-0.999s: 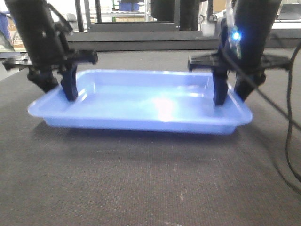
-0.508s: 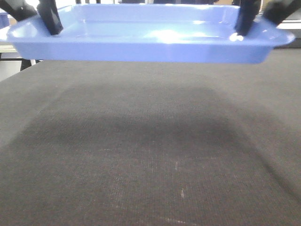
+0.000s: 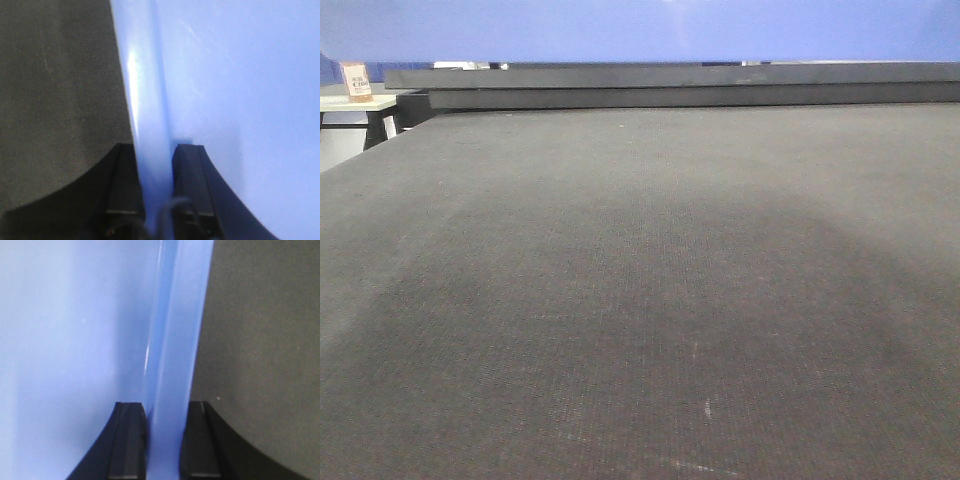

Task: Grab blue tray and place on right shelf
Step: 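Hold the lifted tray with both grippers while the base backs away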

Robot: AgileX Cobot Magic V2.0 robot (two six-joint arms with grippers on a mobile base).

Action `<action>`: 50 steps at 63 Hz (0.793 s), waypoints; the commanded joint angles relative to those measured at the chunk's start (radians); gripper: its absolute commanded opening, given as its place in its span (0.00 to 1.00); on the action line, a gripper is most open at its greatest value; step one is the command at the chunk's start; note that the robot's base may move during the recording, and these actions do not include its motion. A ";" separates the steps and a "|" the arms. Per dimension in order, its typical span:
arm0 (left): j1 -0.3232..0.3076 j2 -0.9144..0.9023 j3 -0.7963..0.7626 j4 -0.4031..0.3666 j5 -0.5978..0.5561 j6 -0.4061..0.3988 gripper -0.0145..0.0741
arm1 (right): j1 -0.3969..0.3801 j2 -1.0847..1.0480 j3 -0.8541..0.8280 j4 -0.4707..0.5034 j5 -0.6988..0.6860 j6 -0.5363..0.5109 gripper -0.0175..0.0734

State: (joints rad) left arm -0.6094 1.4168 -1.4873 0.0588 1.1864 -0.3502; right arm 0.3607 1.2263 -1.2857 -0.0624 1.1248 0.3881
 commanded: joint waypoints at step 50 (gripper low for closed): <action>-0.012 -0.036 -0.018 0.087 0.100 0.012 0.11 | 0.024 -0.102 -0.026 -0.079 0.013 -0.043 0.25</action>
State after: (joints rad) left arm -0.6198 1.4153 -1.4873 0.0529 1.1937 -0.3691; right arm 0.3873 1.1551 -1.2857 -0.0699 1.1715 0.3770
